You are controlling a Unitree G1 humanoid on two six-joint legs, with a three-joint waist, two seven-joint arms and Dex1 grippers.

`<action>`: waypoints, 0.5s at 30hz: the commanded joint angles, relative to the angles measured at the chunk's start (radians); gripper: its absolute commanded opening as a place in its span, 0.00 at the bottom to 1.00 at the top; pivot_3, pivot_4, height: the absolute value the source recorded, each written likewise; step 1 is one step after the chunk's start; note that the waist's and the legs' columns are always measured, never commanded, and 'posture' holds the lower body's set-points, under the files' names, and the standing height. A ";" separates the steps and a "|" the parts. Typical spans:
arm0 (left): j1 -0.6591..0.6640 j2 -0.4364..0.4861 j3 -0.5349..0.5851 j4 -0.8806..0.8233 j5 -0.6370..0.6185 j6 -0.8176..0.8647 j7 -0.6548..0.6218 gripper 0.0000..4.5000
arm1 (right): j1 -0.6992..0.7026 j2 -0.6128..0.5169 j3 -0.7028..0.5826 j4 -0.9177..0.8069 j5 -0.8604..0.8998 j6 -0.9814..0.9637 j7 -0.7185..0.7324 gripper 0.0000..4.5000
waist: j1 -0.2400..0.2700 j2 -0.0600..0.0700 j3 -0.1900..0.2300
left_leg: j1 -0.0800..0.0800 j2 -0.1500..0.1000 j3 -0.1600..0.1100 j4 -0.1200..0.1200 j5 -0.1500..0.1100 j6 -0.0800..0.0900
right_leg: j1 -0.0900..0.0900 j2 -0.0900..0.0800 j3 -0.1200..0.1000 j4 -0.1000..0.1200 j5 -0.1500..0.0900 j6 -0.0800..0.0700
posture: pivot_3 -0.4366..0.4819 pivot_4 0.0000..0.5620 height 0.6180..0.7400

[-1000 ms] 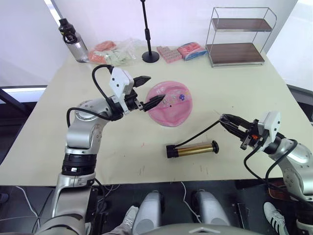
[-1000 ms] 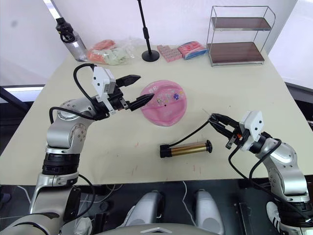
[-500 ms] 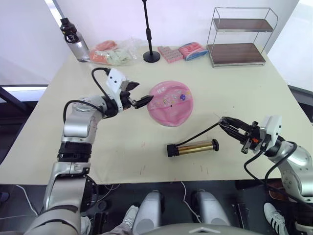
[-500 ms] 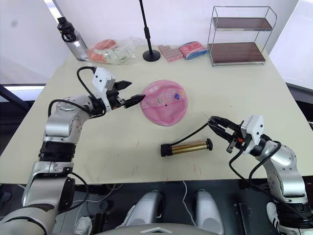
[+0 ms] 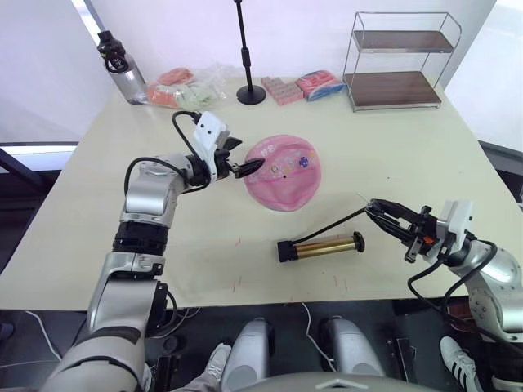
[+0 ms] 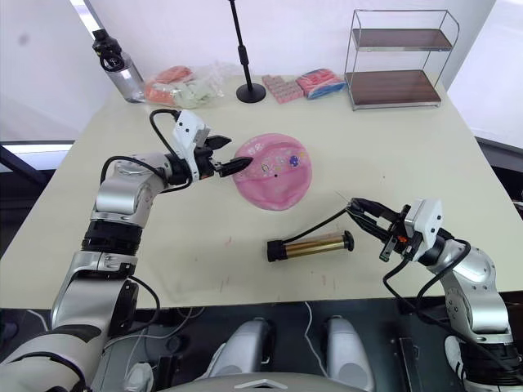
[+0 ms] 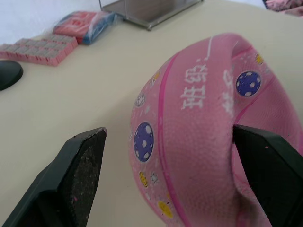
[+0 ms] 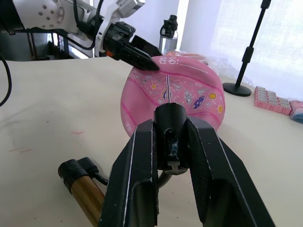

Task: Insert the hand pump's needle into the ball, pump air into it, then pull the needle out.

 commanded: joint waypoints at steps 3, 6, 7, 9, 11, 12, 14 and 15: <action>-0.038 -0.032 0.004 0.052 0.017 -0.037 0.011 0.98 | -0.007 0.008 0.008 -0.019 0.003 -0.022 0.001 0.08 | 0.000 0.000 0.000 | 0.000 0.000 0.000 0.000 0.000 0.000 | 0.000 0.000 0.000 0.000 0.000 0.000 | 0.48 0.27 1.00; -0.048 -0.045 0.005 0.080 0.029 -0.053 0.014 0.98 | -0.010 0.010 0.014 -0.018 -0.001 -0.022 0.000 0.08 | -0.001 0.000 0.000 | 0.000 0.000 0.000 0.000 0.000 0.000 | 0.000 0.000 0.000 0.000 0.000 -0.001 | 0.48 0.27 1.00; -0.051 -0.051 0.003 0.093 0.037 -0.066 0.019 0.88 | -0.013 0.012 0.016 -0.019 -0.001 -0.021 -0.003 0.08 | -0.001 0.000 0.000 | 0.000 0.000 0.000 0.000 0.000 0.000 | 0.000 0.000 0.000 0.000 0.001 -0.001 | 0.48 0.27 1.00; -0.055 -0.058 0.001 0.112 0.048 -0.084 0.025 0.75 | -0.015 0.012 0.020 -0.019 -0.002 -0.018 -0.006 0.08 | -0.001 0.000 0.000 | 0.000 0.000 0.000 0.000 0.000 0.000 | 0.000 0.000 0.000 0.001 0.001 -0.001 | 0.48 0.27 1.00; -0.056 -0.067 0.005 0.123 0.051 -0.094 0.033 0.55 | -0.018 0.010 0.022 -0.022 -0.003 -0.012 -0.009 0.08 | -0.001 0.000 0.000 | 0.000 0.000 0.000 0.001 0.000 0.000 | 0.000 0.000 0.000 0.001 0.000 -0.001 | 0.48 0.27 1.00; -0.057 -0.071 0.008 0.127 0.052 -0.099 0.036 0.50 | -0.019 0.009 0.022 -0.025 -0.003 -0.009 -0.011 0.08 | -0.001 0.000 0.000 | 0.000 0.000 0.000 0.001 0.000 0.000 | 0.000 0.000 0.000 0.001 0.000 -0.001 | 0.48 0.27 1.00; -0.057 -0.077 0.013 0.130 0.053 -0.107 0.040 0.30 | -0.022 0.007 0.024 -0.030 -0.004 0.004 -0.021 0.08 | -0.001 0.000 0.000 | 0.000 0.000 0.000 0.001 0.000 0.000 | 0.000 0.000 0.000 0.002 0.001 -0.001 | 0.48 0.27 1.00; -0.057 -0.078 0.014 0.130 0.054 -0.110 0.041 0.22 | -0.023 0.007 0.025 -0.032 -0.004 0.009 -0.026 0.08 | -0.001 0.000 0.000 | 0.001 0.000 0.000 0.001 0.000 0.000 | 0.000 0.000 0.000 0.002 0.001 -0.001 | 0.48 0.27 1.00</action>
